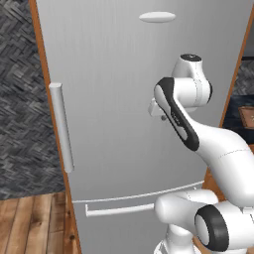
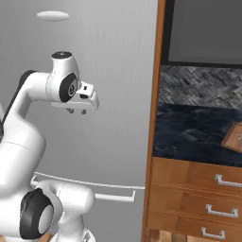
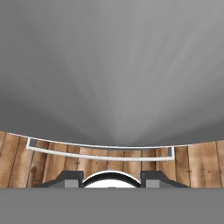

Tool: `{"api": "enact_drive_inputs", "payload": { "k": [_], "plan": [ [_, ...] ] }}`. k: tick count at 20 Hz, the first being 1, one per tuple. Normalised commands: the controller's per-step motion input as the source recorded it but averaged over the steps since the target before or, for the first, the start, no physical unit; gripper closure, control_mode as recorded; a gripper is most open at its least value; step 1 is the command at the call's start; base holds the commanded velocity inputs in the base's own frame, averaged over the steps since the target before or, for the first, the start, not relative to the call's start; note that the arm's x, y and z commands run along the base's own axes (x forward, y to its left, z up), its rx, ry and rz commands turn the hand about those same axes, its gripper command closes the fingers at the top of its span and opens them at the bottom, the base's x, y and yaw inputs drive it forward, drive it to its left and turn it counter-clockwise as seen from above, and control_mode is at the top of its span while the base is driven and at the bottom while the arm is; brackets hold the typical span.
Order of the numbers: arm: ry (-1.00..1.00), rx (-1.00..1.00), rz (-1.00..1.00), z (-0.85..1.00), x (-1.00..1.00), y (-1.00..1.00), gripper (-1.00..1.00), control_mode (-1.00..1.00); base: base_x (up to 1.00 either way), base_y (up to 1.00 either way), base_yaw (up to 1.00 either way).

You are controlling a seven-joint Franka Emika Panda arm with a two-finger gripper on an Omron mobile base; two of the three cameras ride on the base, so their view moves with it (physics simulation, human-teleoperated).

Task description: Retrieve a lemon from the fridge and place it on the cutting board with the fish.

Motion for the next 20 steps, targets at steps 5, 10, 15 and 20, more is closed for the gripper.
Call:
{"api": "enact_drive_inputs", "payload": {
  "k": [5,10,15,20],
  "plan": [
    [0.0,0.0,0.0,0.0,0.0,0.0,-1.0,1.0,0.0,0.0,0.0],
    [0.0,0.0,0.0,0.0,0.0,0.0,-1.0,1.0,-0.1,0.0,0.0],
    [0.0,0.0,0.0,0.0,0.0,0.0,-1.0,1.0,-0.37,0.06,0.0],
    [0.0,0.0,0.0,0.0,0.0,0.0,-1.0,1.0,-0.37,0.38,-0.14]
  ]
}}
